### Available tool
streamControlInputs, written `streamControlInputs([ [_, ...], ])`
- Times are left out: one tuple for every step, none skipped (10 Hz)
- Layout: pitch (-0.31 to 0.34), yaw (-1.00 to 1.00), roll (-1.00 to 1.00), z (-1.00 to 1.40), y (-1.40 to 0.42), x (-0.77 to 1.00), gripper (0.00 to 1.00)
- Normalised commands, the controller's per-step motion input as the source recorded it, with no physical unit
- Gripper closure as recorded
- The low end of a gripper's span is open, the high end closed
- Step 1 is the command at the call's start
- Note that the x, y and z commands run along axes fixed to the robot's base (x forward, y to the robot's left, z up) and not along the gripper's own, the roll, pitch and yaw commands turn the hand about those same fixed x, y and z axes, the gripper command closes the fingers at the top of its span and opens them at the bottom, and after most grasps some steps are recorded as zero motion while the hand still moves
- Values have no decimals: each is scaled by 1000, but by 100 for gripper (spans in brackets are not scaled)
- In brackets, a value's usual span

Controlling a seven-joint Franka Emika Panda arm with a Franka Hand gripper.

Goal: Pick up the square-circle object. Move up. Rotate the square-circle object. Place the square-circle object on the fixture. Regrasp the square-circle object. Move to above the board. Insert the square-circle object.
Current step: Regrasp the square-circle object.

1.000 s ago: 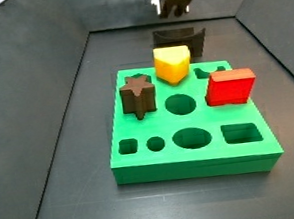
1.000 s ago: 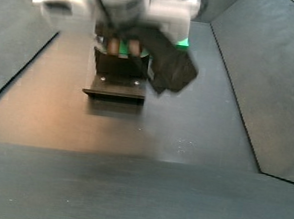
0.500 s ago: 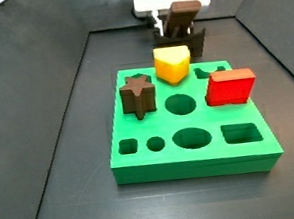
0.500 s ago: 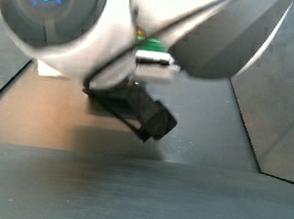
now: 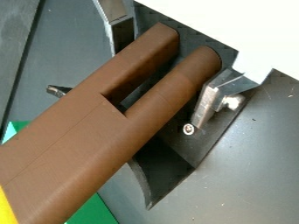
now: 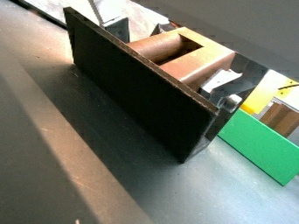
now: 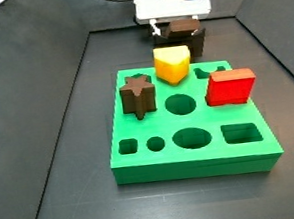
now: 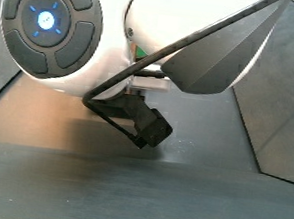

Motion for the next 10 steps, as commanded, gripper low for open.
streamControlInputs([
  [-66, 2, 7, 1000, 0, 0, 0],
  [-62, 9, 11, 1000, 0, -7, 0],
  [-44, 29, 27, 1000, -4, -29, 0],
  [-28, 45, 45, 1000, -11, -33, 0],
  [5, 57, 56, 1000, -7, -35, 0],
  [35, 58, 57, 917, -3, -36, 0],
  [73, 51, 58, 682, -1, -29, 0],
  [87, 41, 54, 567, 0, -25, 0],
  [108, 12, 42, 272, 2, -25, 0],
  [33, 0, 29, 0, 0, -1000, 0],
])
